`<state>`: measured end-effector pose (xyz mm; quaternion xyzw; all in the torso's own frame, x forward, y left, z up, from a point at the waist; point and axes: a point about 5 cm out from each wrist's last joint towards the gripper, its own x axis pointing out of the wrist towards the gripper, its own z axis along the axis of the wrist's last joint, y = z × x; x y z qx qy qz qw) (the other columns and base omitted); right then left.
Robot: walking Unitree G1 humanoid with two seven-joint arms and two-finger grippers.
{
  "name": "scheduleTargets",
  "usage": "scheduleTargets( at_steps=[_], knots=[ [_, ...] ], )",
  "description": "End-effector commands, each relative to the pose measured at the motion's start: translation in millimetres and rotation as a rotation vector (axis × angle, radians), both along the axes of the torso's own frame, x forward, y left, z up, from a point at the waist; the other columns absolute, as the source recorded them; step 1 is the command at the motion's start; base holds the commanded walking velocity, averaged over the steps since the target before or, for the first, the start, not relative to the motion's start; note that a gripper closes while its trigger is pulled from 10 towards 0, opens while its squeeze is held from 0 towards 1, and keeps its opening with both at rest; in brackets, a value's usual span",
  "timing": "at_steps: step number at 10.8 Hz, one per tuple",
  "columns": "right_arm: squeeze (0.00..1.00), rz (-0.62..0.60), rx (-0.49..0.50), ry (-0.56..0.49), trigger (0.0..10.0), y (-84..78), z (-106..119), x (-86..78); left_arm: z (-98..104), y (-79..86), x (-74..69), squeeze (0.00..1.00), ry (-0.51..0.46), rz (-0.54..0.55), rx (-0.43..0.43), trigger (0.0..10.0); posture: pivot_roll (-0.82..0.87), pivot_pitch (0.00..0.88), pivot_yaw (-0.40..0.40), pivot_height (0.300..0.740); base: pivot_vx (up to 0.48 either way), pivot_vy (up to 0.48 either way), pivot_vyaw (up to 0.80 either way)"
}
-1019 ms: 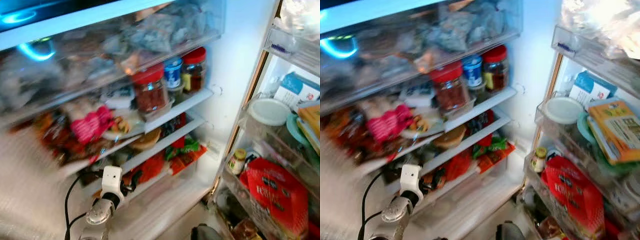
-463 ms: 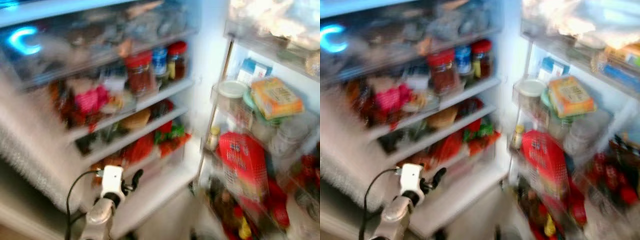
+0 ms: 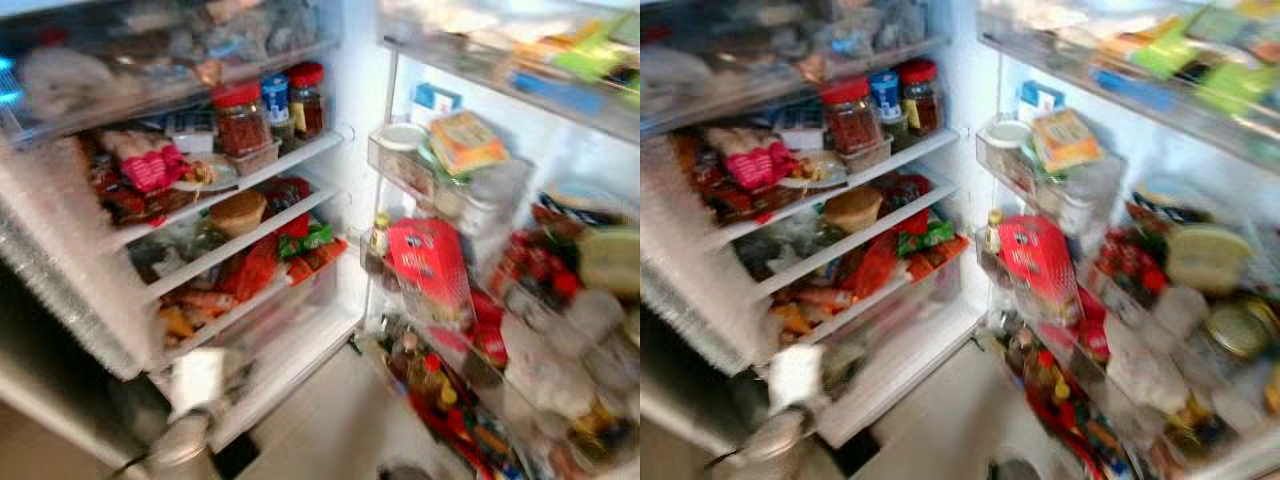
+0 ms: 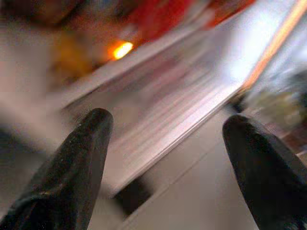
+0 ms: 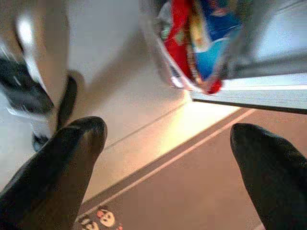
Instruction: Restocking fridge
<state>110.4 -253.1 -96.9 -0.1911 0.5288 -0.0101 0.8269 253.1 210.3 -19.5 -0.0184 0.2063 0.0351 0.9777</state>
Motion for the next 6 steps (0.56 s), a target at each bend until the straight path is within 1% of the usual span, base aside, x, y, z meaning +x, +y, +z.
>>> scheduleTargets(
  at_steps=[1, 2, 3, 4, 6],
  knots=[
    [0.00, 0.005, 0.014, -0.010, 10.0, 2.3, 0, 3.1, -11, 3.9, -9.8, 0.00, 0.075, 0.053, -0.023, 10.0, -0.28, 0.000, 0.083, 0.653, 0.000, 0.000, 0.00],
    [0.00, 0.003, 0.022, -0.009, 10.0, 2.7, 0, 3.1, -23, 10.1, -23.6, 0.00, 0.169, 0.073, -0.023, 10.0, -0.28, 0.000, 0.084, 0.653, 0.000, 0.000, 0.00],
    [0.00, 0.004, 0.029, -0.007, 10.0, 3.5, 0, 3.9, -32, 11.4, -34.8, 0.00, 0.237, 0.080, -0.021, 10.0, -0.28, 0.000, 0.086, 0.653, 0.000, 0.000, 0.00],
    [0.00, 0.005, 0.033, -0.007, 10.0, 4.0, 0, 4.6, -38, 12.9, -43.2, 0.00, 0.278, 0.100, -0.020, 10.0, -0.28, 0.000, 0.086, 0.653, 0.000, 0.412, 0.00],
    [0.00, 0.001, 0.037, -0.009, 10.0, 4.8, 0, 5.2, -45, 11.6, -52.3, 0.00, 0.328, 0.122, -0.020, 10.0, -0.28, 0.000, 0.093, 0.653, 0.000, 0.411, 0.00]
  ],
)
